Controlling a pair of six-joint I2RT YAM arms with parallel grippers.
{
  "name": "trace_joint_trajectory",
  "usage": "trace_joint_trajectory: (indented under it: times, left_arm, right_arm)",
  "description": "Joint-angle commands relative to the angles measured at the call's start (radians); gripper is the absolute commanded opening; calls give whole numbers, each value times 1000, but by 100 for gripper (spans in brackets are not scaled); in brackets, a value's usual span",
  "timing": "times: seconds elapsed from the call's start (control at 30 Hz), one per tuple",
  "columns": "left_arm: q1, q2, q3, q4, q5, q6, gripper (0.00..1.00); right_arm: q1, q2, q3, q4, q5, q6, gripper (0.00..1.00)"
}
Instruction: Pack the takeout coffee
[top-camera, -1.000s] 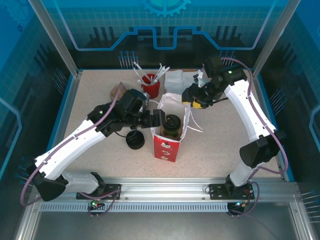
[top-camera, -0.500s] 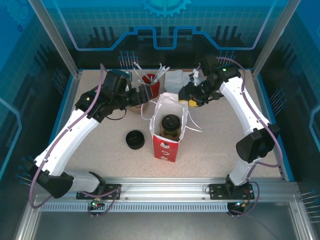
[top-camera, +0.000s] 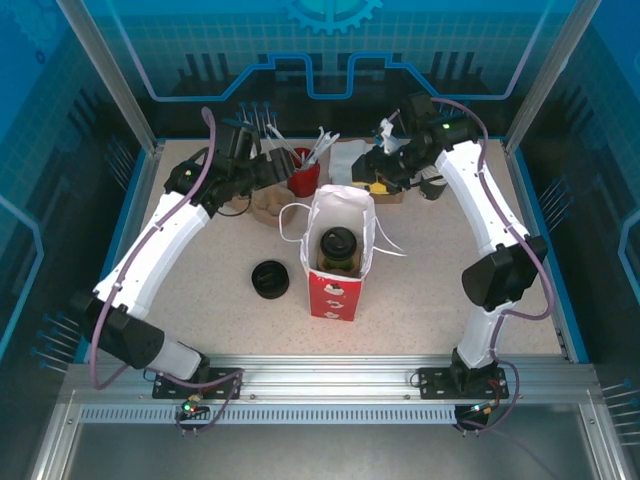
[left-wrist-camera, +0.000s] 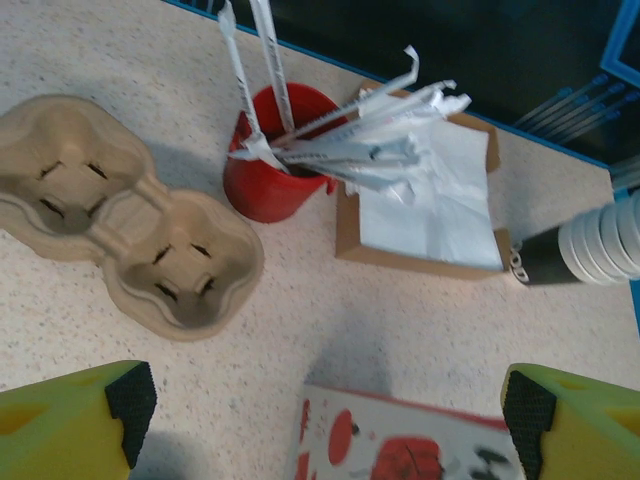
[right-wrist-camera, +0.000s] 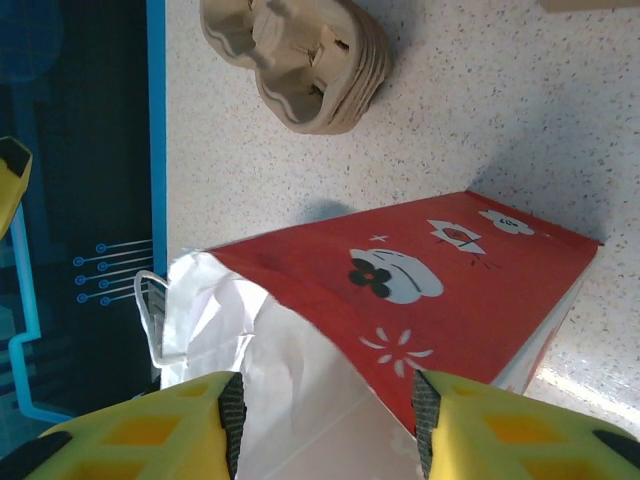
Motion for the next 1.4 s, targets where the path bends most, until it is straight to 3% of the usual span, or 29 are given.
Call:
trace_joint_trajectory:
  times: [0.0, 0.37, 0.7, 0.97, 1.37]
  left_arm:
    - [43, 47, 48, 41, -28, -3, 90]
    - [159, 249, 233, 23, 5, -22, 88]
    - [190, 483, 493, 20, 7, 65, 86]
    - [217, 545, 484, 124, -26, 73, 80]
    - [216, 470, 204, 346, 119, 57, 64]
  right_arm:
    - [-43, -13, 43, -42, -37, -26, 49]
    - [-157, -169, 30, -104, -48, -109, 49]
    - [-223, -534, -406, 160, -111, -59, 49]
    - [-223, -643, -564, 279, -100, -64, 47]
    - [-220, -792, -766, 406, -174, -98, 42]
